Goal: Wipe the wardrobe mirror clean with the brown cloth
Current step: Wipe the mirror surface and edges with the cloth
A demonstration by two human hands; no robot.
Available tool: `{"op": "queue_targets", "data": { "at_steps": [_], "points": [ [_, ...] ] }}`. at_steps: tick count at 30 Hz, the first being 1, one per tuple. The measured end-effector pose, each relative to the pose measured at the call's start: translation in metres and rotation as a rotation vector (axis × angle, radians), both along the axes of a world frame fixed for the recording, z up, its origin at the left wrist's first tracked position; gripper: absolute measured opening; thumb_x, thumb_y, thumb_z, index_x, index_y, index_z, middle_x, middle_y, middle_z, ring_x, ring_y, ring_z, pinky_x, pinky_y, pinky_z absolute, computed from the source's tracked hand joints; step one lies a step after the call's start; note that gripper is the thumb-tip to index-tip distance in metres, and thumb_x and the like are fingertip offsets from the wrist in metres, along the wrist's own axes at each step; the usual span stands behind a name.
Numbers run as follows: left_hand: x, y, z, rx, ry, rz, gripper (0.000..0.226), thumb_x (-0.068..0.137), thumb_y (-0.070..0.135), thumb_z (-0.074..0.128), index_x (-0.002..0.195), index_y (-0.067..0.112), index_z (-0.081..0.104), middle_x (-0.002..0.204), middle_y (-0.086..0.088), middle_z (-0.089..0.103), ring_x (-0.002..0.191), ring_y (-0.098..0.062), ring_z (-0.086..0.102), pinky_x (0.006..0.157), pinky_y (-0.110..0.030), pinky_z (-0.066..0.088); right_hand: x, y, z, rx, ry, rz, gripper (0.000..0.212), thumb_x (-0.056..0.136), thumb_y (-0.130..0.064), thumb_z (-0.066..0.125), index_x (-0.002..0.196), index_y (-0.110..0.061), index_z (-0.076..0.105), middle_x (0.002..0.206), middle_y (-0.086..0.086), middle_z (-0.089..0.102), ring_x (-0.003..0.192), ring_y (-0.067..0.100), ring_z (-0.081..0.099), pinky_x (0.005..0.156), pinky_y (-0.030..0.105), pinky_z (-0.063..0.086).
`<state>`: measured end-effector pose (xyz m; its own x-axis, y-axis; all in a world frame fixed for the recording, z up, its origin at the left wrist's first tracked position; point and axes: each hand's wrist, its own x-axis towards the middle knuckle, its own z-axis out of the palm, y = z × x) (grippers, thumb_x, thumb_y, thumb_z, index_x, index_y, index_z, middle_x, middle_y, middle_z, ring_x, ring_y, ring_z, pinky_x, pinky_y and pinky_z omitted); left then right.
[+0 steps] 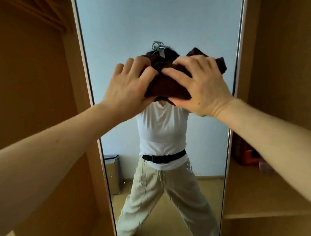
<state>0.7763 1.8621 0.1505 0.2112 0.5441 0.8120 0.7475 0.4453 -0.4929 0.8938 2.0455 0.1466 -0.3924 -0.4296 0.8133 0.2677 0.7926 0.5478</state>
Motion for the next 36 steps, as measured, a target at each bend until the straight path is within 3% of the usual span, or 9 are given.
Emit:
{"op": "queue_targets", "data": {
  "at_steps": [3,7,10,15,20,22,27,31,36],
  "points": [
    [-0.007,0.002,-0.045,-0.014,-0.007,-0.042,0.042,0.08,0.034,0.06,0.111,0.008,0.051,0.111,-0.024,0.057,0.091,-0.04,0.054,0.073,-0.046,0.042,-0.004,-0.003,-0.056,-0.063,0.033,0.038,0.056,0.081,-0.046,0.057,0.131,-0.021,0.054,0.123,0.016,0.057,0.107,0.035,0.053,0.088,0.045,0.036],
    [-0.009,-0.002,-0.149,-0.127,-0.04,-0.072,0.037,0.078,0.025,0.067,0.106,0.009,0.049,0.104,-0.023,0.06,0.089,-0.037,0.056,0.087,-0.052,0.043,0.003,-0.001,-0.153,-0.036,-0.195,0.018,0.058,0.085,-0.05,0.046,0.136,-0.024,0.041,0.129,0.012,0.044,0.114,0.03,0.044,0.093,0.045,0.032],
    [0.001,-0.003,-0.205,-0.264,-0.113,-0.055,0.032,0.077,0.02,0.071,0.099,0.011,0.05,0.099,-0.017,0.06,0.08,-0.033,0.059,0.086,-0.052,0.045,0.013,-0.007,-0.211,-0.065,-0.314,-0.033,0.057,0.084,-0.05,0.05,0.136,-0.028,0.042,0.126,0.009,0.048,0.113,0.026,0.045,0.091,0.043,0.038],
    [0.011,-0.001,-0.174,-0.345,-0.051,-0.076,0.011,0.084,0.02,0.058,0.091,0.012,0.056,0.091,-0.013,0.06,0.078,-0.031,0.058,0.087,-0.049,0.045,0.022,0.0,-0.168,0.036,-0.456,0.04,0.062,0.078,-0.055,0.056,0.13,-0.021,0.05,0.118,0.011,0.057,0.104,0.027,0.051,0.085,0.044,0.049],
    [0.022,0.018,-0.063,-0.095,0.062,0.001,0.032,0.08,0.034,0.056,0.093,0.006,0.062,0.098,-0.02,0.061,0.082,-0.035,0.06,0.076,-0.044,0.034,0.03,0.023,-0.05,0.069,-0.278,-0.001,0.069,0.077,-0.05,0.064,0.134,-0.015,0.049,0.124,0.02,0.054,0.107,0.037,0.052,0.089,0.049,0.041],
    [0.028,0.027,-0.038,-0.059,0.035,0.034,0.04,0.08,0.041,0.057,0.096,0.005,0.062,0.102,-0.019,0.061,0.084,-0.035,0.058,0.073,-0.043,0.035,0.036,0.032,-0.028,0.04,-0.209,-0.039,0.066,0.082,-0.051,0.057,0.138,-0.017,0.044,0.127,0.019,0.052,0.11,0.038,0.049,0.091,0.049,0.037],
    [0.031,0.046,-0.081,-0.05,0.015,-0.066,0.033,0.079,0.031,0.06,0.097,0.004,0.065,0.103,-0.022,0.06,0.084,-0.037,0.056,0.075,-0.044,0.035,0.043,0.037,-0.097,-0.136,-0.11,-0.012,0.069,0.076,-0.041,0.064,0.137,-0.018,0.039,0.131,0.02,0.051,0.118,0.036,0.043,0.097,0.051,0.033],
    [0.033,0.052,-0.176,-0.222,0.009,-0.171,0.015,0.081,0.015,0.06,0.096,0.01,0.063,0.103,-0.019,0.064,0.083,-0.033,0.059,0.085,-0.051,0.045,0.056,0.034,-0.203,-0.235,-0.275,-0.09,0.081,0.063,-0.042,0.074,0.134,-0.021,0.04,0.128,0.013,0.048,0.116,0.031,0.044,0.094,0.049,0.042],
    [0.043,0.056,-0.212,-0.493,0.029,-0.102,0.013,0.079,0.018,0.05,0.091,0.019,0.056,0.098,-0.006,0.063,0.077,-0.024,0.057,0.079,-0.039,0.039,0.07,0.029,-0.242,-0.304,-0.448,-0.093,0.069,0.067,-0.047,0.073,0.125,-0.021,0.047,0.117,0.008,0.056,0.106,0.025,0.05,0.088,0.041,0.052]
  ]
}}
